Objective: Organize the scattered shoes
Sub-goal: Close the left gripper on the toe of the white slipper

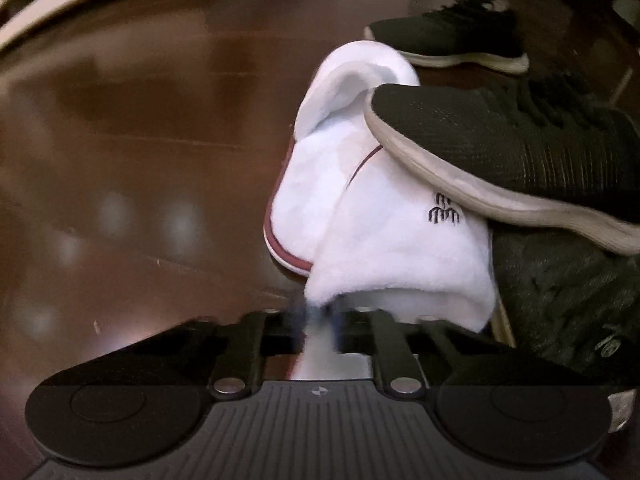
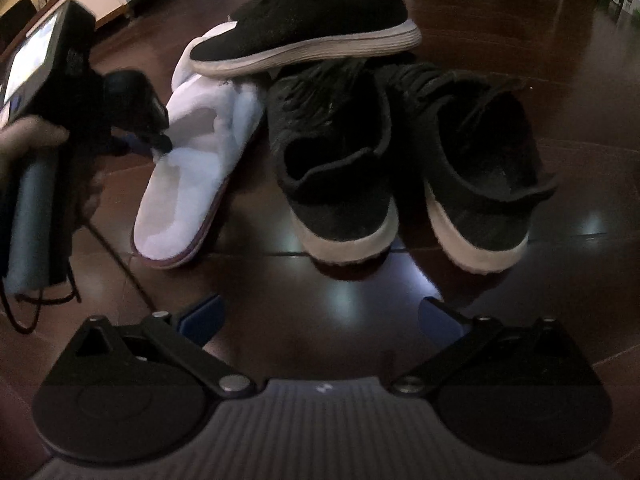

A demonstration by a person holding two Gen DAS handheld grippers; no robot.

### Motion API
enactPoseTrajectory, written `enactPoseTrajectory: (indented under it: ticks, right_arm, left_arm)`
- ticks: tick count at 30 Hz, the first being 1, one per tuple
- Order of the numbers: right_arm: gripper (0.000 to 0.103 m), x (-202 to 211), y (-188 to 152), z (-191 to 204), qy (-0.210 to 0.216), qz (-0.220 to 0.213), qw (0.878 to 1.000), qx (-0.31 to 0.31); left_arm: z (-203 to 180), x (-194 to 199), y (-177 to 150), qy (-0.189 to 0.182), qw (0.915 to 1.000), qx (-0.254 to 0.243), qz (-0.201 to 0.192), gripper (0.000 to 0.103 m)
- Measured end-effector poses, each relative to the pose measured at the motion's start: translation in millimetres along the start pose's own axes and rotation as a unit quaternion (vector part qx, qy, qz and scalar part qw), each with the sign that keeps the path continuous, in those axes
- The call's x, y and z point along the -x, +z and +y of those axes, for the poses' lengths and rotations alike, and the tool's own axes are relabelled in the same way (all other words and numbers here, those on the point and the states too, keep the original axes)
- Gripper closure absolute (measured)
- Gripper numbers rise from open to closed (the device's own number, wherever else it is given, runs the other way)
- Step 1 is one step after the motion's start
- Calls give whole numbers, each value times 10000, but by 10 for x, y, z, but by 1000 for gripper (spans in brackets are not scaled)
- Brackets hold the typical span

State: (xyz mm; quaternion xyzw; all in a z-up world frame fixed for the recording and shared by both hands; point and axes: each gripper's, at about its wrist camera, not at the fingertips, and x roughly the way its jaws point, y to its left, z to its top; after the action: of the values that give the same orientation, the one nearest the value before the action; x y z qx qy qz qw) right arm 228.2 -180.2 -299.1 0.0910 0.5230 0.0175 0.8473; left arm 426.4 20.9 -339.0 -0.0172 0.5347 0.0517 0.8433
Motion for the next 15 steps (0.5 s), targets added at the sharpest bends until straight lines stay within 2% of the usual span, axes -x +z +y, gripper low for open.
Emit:
enactPoseTrajectory:
  ticks: [8, 15]
  right_arm:
    - [0, 109, -76, -104, -49, -34, 10000, 24]
    - [0, 193, -164, -218, -72, -46, 9999, -104]
  left_arm:
    - [29, 55, -67, 95, 9984, 269, 493, 97]
    - [-55, 310, -316, 5, 9983, -45, 588, 97]
